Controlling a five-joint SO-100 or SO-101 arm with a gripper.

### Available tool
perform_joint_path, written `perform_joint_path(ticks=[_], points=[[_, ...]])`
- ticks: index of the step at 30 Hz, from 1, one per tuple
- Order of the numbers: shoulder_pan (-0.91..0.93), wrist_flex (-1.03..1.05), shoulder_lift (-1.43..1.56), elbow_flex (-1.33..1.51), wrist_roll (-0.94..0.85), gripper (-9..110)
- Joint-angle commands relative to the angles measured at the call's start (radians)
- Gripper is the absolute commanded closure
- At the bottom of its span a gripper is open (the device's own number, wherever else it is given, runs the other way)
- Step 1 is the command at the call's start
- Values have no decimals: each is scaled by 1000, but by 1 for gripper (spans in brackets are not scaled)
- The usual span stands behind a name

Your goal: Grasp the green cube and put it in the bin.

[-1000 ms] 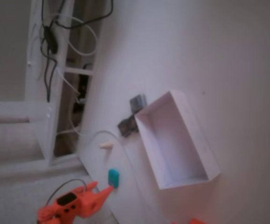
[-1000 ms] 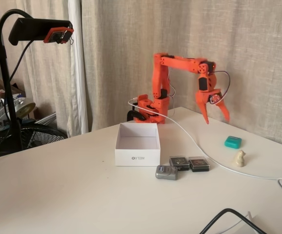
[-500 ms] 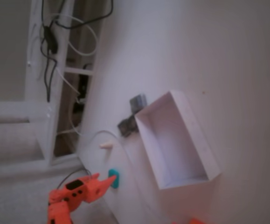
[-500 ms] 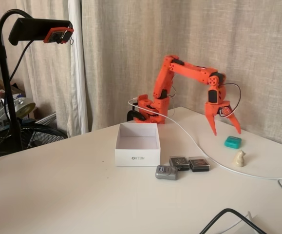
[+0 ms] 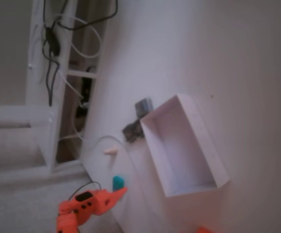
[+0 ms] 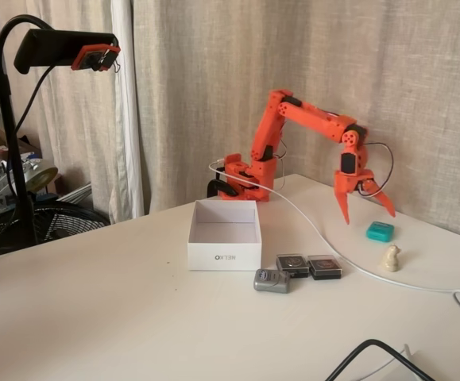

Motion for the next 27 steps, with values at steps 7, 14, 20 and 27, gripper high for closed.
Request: perform_joint_path(ticks=[7, 14, 20, 27], points=[[-6, -34, -83, -71, -2, 56], [11, -48, -152, -153, -3, 56], [11, -29, -179, -175, -3, 57], [-15, 38, -190, -176, -5, 60]])
